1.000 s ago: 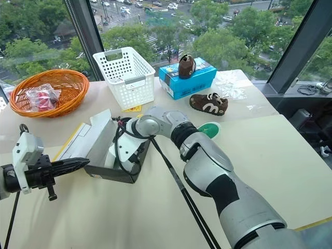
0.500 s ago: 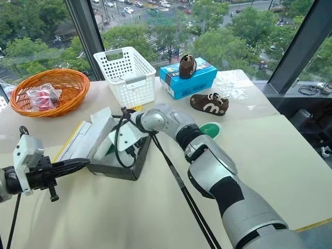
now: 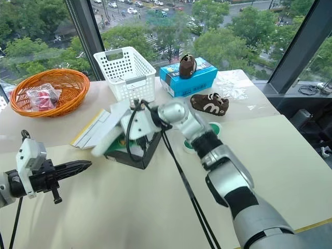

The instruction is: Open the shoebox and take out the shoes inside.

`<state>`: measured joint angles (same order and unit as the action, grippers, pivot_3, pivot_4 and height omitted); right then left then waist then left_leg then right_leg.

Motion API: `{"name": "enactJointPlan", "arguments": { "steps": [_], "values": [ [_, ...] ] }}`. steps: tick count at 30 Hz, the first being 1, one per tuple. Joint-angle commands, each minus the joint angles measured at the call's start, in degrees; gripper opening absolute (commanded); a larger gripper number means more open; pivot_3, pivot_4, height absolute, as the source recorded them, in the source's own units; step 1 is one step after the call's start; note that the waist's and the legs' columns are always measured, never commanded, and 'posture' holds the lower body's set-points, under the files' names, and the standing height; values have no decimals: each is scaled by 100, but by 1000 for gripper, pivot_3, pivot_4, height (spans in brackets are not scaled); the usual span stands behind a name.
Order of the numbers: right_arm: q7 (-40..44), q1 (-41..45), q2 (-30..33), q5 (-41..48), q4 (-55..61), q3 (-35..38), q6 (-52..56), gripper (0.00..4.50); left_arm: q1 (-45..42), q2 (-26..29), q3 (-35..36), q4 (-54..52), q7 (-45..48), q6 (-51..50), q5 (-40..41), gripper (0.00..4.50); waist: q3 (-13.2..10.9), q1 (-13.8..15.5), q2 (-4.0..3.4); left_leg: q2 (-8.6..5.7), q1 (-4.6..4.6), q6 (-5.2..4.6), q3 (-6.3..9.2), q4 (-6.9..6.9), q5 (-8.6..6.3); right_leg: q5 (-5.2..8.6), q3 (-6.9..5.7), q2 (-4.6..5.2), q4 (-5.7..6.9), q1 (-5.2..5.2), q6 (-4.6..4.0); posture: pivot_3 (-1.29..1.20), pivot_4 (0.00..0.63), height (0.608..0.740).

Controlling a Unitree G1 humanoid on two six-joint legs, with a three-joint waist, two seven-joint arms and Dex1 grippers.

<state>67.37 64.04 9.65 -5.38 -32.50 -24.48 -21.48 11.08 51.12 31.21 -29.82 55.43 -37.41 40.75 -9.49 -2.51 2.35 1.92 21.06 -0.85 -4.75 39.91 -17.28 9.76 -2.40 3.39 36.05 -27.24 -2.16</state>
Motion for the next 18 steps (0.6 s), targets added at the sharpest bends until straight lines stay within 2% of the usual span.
{"name": "enactJointPlan", "arguments": {
  "steps": [1, 4, 8, 11, 15, 18],
  "values": [
    [-123, 229, -67, 283, 355, 296, 338, 973, -122, 42, 44, -58, 8, 129, 48, 0, 0, 17, 0, -1, 0, 0, 1, 0, 0, 0, -3, 1, 1, 0, 0, 0, 150, 731],
    [-252, 334, -93, 442, 403, 507, 625, 973, -116, 37, 65, -85, 8, 115, 55, 0, 0, 16, 0, -2, -11, 1, -2, 0, 1, -1, -11, -2, 4, 2, -2, 0, 150, 731],
    [-528, 661, 37, 1105, 888, 1252, 1595, 973, -91, 12, 91, -133, -14, 96, 57, 0, -2, 29, 0, -2, -9, 5, -2, 2, 5, -4, -11, -3, 6, 3, -7, 0, 150, 731],
    [-693, 591, 459, 1876, 1683, 1975, 2840, 973, -79, -16, 61, -140, -23, 111, 58, 0, -2, 60, -1, -1, -6, 4, 1, 3, 4, -4, -14, -1, 2, 3, -7, 0, 150, 731],
    [-1129, 219, 876, 2516, 2606, 2534, 4218, 973, -122, -43, -16, -104, -24, 142, 43, 0, -1, 158, 0, -2, -2, -1, 2, -2, -1, -4, -26, 2, -6, 4, -5, 0, 150, 731],
    [-2106, -267, 1179, 3335, 3490, 3472, 5935, 973, -148, -75, -63, -104, -36, 149, 45, 0, -1, 169, 1, -3, -1, -5, -4, -2, -3, -5, -25, 3, -12, 5, -3, 0, 150, 731]
  ]
}}
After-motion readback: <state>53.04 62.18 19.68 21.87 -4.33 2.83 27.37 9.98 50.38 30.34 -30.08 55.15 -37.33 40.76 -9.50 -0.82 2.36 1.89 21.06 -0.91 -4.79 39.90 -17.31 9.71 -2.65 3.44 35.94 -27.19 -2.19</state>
